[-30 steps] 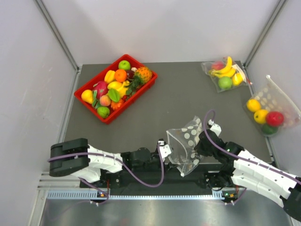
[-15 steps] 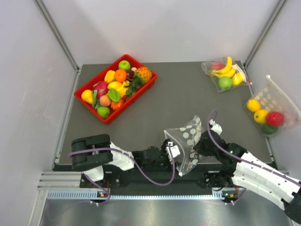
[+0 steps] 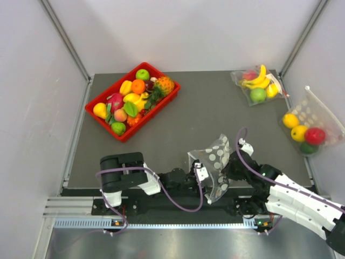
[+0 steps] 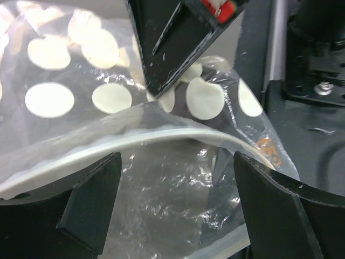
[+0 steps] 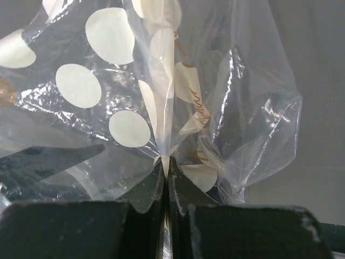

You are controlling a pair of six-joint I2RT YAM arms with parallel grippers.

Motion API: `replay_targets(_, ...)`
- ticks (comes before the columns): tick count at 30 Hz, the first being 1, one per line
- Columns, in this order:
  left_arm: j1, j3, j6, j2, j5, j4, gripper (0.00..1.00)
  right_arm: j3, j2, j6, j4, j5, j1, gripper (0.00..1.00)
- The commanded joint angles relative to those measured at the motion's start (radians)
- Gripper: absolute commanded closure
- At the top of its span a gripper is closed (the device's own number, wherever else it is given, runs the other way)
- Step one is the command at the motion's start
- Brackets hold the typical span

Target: Open the zip-top bag and remove the fake food

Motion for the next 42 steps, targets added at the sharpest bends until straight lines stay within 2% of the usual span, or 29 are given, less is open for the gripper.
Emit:
replay_targets(1, 0.002, 0.013, -0.061, 0.024, 0.073, 0.203, 0.11, -0.023, 0.002, 0.02, 0.037, 0.002, 0.02, 1.0)
replay_targets(8, 0.002, 0.016, -0.105, 0.087, 0.09, 0.328, 0.07, -0.046, 0.007, 0.033, 0.066, -0.009, 0.026, 1.0)
replay_targets(14, 0.002, 0.059, -0.134, 0.156, 0.118, 0.408, 0.05, -0.039, -0.013, 0.046, 0.028, -0.004, 0.032, 0.98)
replay_targets(17, 0.002, 0.088, -0.139, 0.176, 0.118, 0.419, 0.05, -0.02, -0.024, 0.055, -0.027, 0.017, 0.038, 0.8)
replay_targets(18, 0.002, 0.095, -0.14, 0.179, 0.119, 0.419, 0.05, -0.013, -0.028, 0.061, -0.042, 0.026, 0.043, 0.72)
replay_targets(19, 0.002, 0.102, -0.142, 0.179, 0.122, 0.419, 0.05, -0.003, -0.041, 0.067, -0.058, 0.052, 0.047, 0.56)
replay_targets(22, 0.002, 0.119, -0.144, 0.187, 0.126, 0.408, 0.05, 0.033, -0.073, 0.101, -0.14, 0.116, 0.07, 0.43)
replay_targets(27, 0.002, 0.112, -0.127, 0.213, 0.032, 0.407, 0.04, 0.067, -0.111, 0.168, -0.28, 0.184, 0.101, 0.42)
replay_targets(34, 0.011, 0.113, -0.117, 0.218, -0.132, 0.361, 0.02, 0.084, -0.099, 0.227, -0.32, 0.221, 0.132, 0.42)
replay_targets(42, 0.039, 0.099, -0.116, 0.215, -0.152, 0.391, 0.02, 0.077, -0.053, 0.239, -0.286, 0.229, 0.158, 0.44)
